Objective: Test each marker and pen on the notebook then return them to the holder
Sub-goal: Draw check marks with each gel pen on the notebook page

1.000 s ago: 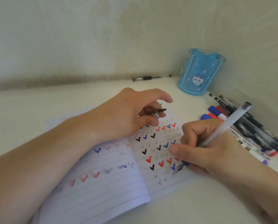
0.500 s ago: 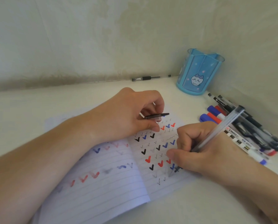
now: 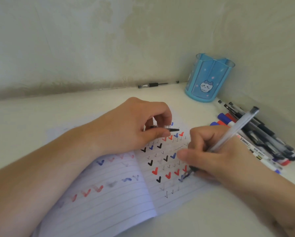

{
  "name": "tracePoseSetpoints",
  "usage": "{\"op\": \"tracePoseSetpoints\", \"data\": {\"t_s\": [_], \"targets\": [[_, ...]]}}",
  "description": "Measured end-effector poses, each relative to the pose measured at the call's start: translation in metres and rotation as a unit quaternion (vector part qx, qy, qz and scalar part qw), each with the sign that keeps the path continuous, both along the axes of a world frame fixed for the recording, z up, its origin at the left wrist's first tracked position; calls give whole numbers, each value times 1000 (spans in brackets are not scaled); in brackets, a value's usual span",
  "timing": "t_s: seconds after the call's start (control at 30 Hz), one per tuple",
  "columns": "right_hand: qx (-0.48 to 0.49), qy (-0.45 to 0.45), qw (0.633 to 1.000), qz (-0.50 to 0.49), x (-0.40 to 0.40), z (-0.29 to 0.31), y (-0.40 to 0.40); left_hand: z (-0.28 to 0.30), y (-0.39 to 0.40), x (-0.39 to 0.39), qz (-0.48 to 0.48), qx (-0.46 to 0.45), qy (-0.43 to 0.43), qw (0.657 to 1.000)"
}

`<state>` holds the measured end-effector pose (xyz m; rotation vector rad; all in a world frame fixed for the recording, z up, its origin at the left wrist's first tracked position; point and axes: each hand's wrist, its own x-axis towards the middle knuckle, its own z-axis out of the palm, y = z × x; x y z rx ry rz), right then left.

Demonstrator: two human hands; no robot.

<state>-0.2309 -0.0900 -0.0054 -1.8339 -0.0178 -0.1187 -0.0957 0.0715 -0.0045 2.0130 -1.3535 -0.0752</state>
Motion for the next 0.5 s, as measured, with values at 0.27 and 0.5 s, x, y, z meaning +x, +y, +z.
{"op": "tracePoseSetpoints", "data": {"t_s": [0.27, 0.5], "targets": [[130, -98, 986, -34, 4, 15, -22, -1, 0, 1, 21, -68, 45, 996], [73, -90, 989, -89, 5, 11, -16, 1, 0, -3, 9, -86, 40, 995]]}}
